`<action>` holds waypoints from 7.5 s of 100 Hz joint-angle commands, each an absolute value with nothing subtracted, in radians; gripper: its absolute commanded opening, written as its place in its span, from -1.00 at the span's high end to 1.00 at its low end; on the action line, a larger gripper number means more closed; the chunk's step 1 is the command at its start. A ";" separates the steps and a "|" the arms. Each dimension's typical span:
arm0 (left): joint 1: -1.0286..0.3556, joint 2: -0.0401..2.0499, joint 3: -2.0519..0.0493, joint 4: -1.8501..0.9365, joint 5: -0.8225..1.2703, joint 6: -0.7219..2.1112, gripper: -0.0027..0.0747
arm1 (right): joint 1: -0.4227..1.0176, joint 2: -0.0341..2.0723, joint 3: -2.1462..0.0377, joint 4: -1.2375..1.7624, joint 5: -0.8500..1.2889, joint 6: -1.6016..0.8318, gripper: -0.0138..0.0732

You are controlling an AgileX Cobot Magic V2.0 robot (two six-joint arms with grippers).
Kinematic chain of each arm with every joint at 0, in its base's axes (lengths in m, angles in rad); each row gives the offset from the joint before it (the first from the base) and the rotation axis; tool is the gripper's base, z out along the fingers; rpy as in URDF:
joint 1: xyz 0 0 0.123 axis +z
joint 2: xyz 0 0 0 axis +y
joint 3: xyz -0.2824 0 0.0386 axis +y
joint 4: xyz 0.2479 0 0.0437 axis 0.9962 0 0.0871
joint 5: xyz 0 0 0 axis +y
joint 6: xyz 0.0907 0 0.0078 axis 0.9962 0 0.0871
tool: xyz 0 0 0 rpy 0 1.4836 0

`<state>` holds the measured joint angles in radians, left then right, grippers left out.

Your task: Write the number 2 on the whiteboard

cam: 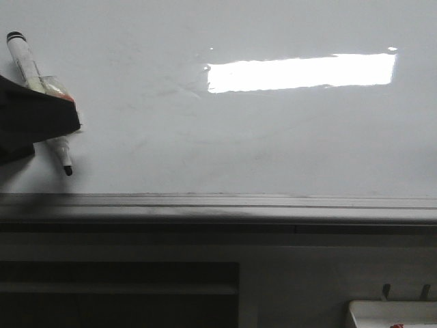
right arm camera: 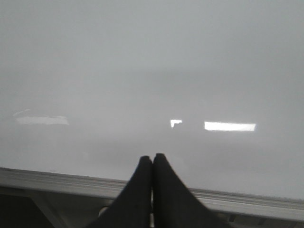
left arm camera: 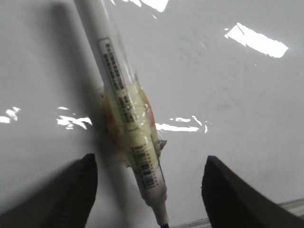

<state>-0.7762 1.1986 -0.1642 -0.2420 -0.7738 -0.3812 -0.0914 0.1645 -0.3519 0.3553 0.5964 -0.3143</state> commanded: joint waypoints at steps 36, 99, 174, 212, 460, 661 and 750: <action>-0.786 1.293 -0.192 -0.224 -0.981 -0.429 0.98 | -0.088 0.182 -0.386 0.391 0.517 -0.328 0.85; -0.786 1.291 -0.192 0.325 -1.057 -0.276 0.99 | 0.492 0.330 -0.503 0.585 0.512 -0.697 0.59; -0.784 1.151 -0.345 0.712 -0.611 -0.099 0.98 | 0.806 0.803 -0.619 0.540 0.318 -0.736 -0.12; -0.784 1.073 -0.353 0.750 -0.450 -0.099 0.98 | 0.846 0.959 -0.740 0.565 0.297 -0.736 -0.12; -0.632 0.449 -0.392 0.278 -0.163 -0.105 0.98 | 0.867 1.004 -0.751 0.208 -0.063 -0.407 0.82; -0.632 0.449 -0.392 0.278 -0.193 -0.105 0.98 | 0.627 1.061 -0.850 0.032 0.262 -0.259 0.82; -0.632 0.449 -0.392 0.278 -0.193 -0.105 0.98 | 0.676 0.994 -0.721 0.083 0.302 -0.251 0.82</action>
<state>-0.6320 0.4452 -0.3619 0.2925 -0.1182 -0.0968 0.7076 1.0439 -0.7271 0.1063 0.3096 -0.2501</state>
